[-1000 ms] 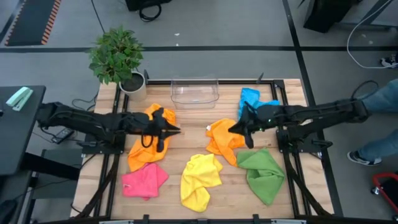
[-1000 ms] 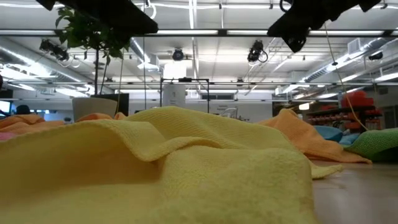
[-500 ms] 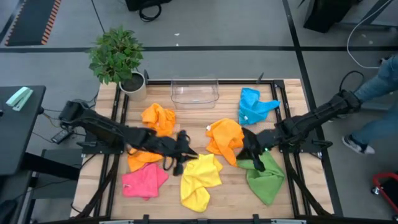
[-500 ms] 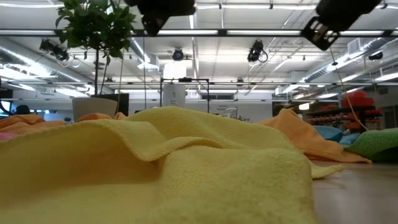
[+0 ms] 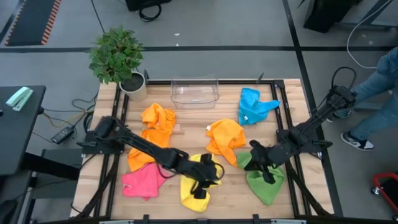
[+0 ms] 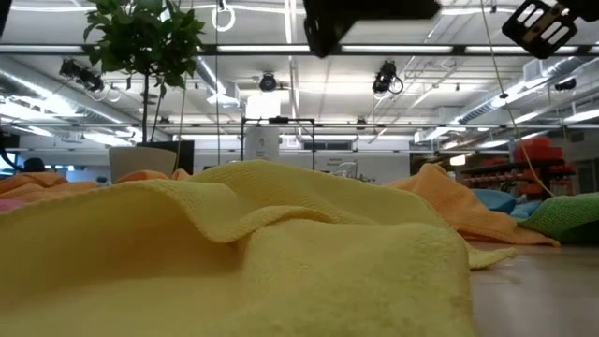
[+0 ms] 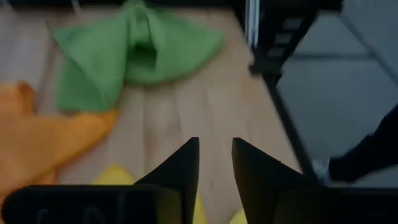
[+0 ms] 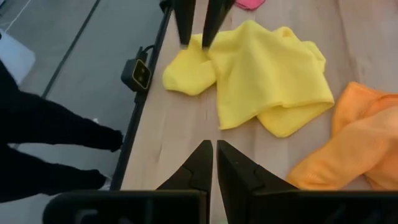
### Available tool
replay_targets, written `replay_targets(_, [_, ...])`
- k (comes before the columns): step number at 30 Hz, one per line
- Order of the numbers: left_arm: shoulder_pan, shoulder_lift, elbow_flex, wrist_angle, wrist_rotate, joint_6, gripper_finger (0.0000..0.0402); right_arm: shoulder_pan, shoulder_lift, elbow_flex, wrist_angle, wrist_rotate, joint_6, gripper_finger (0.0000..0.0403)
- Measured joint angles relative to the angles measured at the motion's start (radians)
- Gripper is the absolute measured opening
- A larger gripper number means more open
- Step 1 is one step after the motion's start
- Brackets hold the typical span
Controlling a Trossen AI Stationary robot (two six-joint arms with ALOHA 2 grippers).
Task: Fold microfiber towels
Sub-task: Fold the yellow microfiber cloth
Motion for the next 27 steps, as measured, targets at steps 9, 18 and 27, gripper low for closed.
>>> replay_targets(9, [0.002,0.18,0.147,-0.082,0.03,0.003,0.0176,0.001,0.028,0.0,-0.007,0.013,0.028,0.003])
replay_targets(18, [0.003,0.276,0.177,-0.109,0.03,0.034,0.0192,-0.016,0.029,0.0,-0.009,0.01,0.054,0.005])
replay_targets(27, [0.009,0.289,0.167,-0.171,0.028,0.056,0.0184,-0.017,0.028,0.0,-0.009,0.01,0.054,0.0053])
